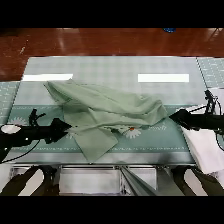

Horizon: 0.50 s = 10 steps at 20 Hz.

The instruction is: Fold the shirts.

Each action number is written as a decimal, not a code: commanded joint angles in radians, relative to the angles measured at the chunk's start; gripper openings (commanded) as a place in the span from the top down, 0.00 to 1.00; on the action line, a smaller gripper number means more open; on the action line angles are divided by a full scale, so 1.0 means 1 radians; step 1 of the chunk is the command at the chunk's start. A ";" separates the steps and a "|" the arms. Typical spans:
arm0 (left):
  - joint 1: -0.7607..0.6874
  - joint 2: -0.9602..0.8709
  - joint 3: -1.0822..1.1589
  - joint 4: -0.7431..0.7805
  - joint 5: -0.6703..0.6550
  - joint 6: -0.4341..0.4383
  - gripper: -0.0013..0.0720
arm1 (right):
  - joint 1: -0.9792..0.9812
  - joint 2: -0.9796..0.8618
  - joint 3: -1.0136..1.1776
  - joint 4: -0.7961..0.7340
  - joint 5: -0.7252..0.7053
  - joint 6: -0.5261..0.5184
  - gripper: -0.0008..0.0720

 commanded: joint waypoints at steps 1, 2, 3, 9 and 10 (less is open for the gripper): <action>-0.074 -0.090 0.037 -0.035 0.102 0.001 0.43 | 0.000 0.001 -0.001 -0.016 0.002 -0.002 0.43; -0.077 -0.108 0.061 -0.035 0.103 0.001 0.67 | 0.000 -0.003 -0.001 -0.039 0.001 0.009 0.43; -0.077 -0.122 0.084 -0.035 0.099 0.006 0.82 | 0.000 -0.013 -0.003 -0.065 -0.002 0.027 0.43; -0.077 -0.133 0.161 -0.035 0.070 0.066 0.96 | 0.000 -0.174 -0.003 0.041 -0.056 0.016 0.43; -0.077 -0.134 0.161 -0.035 0.068 0.068 0.96 | 0.002 -0.209 -0.003 0.089 -0.077 -0.005 0.43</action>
